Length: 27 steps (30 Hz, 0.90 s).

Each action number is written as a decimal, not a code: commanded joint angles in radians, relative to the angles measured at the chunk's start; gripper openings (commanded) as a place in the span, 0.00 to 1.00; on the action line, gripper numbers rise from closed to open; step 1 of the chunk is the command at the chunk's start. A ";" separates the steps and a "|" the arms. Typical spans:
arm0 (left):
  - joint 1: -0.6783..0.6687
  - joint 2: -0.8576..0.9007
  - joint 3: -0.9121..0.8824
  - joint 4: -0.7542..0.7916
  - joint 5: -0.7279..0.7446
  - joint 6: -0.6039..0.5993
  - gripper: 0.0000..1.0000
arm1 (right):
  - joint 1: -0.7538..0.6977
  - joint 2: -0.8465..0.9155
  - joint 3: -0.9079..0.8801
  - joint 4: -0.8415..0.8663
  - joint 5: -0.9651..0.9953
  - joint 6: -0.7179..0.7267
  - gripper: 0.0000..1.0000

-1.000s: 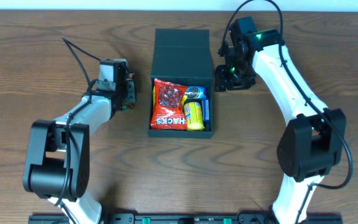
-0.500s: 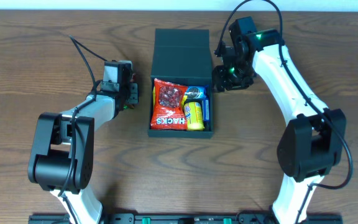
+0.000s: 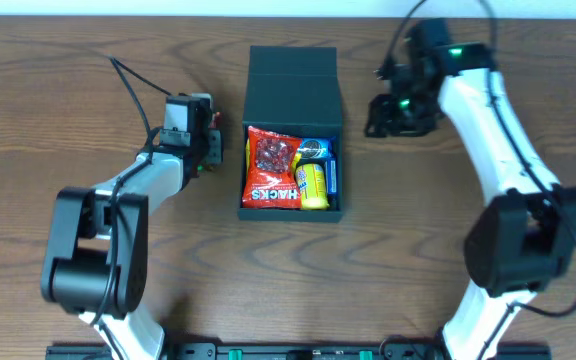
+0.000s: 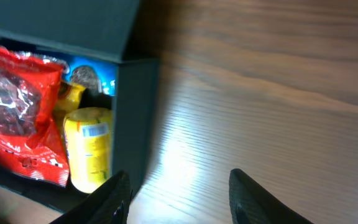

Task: Pack container
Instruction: 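Grasp the red KitKat Milo bar with the left gripper and lower it into the box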

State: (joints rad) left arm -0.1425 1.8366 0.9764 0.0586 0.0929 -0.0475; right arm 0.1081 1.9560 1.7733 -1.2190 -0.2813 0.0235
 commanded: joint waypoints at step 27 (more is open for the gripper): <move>-0.612 -0.174 0.044 -0.132 -0.177 -0.552 0.08 | -0.062 -0.196 -0.003 -0.057 -0.008 -0.136 0.55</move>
State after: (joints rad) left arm -0.7403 1.6215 0.9993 -0.0845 -0.0578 -0.4713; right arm 0.0509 1.7771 1.7733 -1.2713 -0.2810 -0.0963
